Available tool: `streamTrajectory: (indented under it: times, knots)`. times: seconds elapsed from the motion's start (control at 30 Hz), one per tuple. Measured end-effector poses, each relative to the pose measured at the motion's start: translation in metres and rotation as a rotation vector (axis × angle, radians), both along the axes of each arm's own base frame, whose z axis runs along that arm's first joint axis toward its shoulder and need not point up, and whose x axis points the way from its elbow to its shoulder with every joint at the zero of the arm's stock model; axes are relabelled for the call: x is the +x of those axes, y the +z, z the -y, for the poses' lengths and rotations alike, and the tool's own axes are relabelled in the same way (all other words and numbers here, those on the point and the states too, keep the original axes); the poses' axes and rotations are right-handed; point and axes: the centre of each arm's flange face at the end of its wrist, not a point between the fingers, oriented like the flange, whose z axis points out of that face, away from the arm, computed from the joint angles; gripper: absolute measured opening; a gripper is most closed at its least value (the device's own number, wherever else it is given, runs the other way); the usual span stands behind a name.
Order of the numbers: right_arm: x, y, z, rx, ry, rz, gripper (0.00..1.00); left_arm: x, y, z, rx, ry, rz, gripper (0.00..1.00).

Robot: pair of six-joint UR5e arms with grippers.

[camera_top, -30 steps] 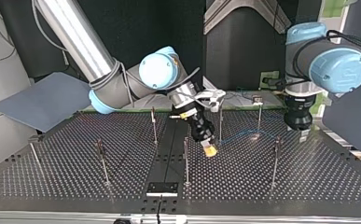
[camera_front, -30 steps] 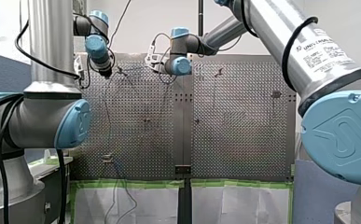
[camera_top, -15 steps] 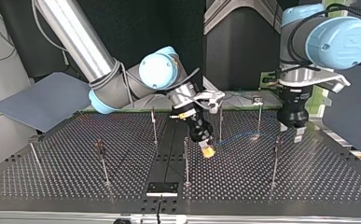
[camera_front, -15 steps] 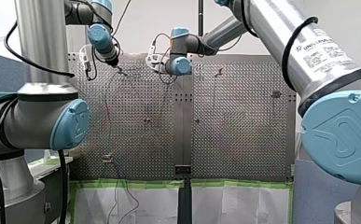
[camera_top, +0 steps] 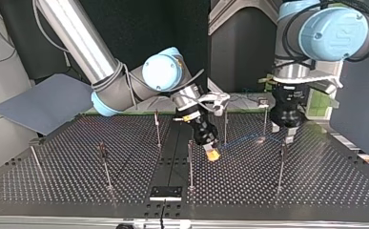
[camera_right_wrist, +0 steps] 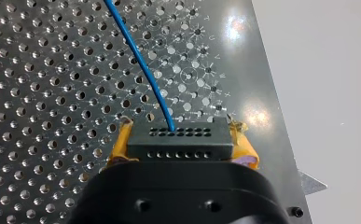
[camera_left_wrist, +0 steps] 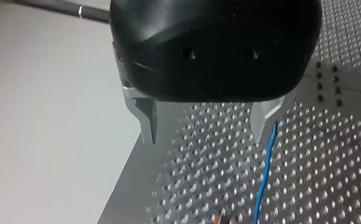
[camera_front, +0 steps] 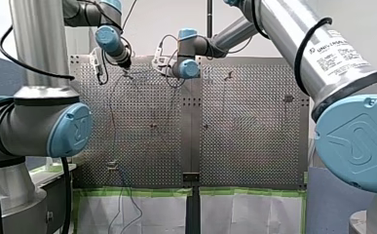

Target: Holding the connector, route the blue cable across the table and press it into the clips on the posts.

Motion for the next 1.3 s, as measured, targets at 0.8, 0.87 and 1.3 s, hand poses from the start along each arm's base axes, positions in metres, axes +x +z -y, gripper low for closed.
streamTrajectory:
  times: [0.8, 0.87, 1.3]
  knots:
    - [0.000, 0.000, 0.000, 0.002, -0.004, 0.001, 0.00, 0.023, -0.038, 0.022, 0.075, -0.062, -0.043, 0.98]
    - [0.000, 0.000, 0.000, 0.002, -0.004, 0.001, 0.00, 0.028, -0.040, 0.020, 0.088, -0.057, -0.043, 0.98]
    - [0.000, 0.000, 0.000, 0.003, -0.004, 0.003, 0.00, 0.063, -0.040, 0.015, 0.130, -0.019, -0.007, 0.98]
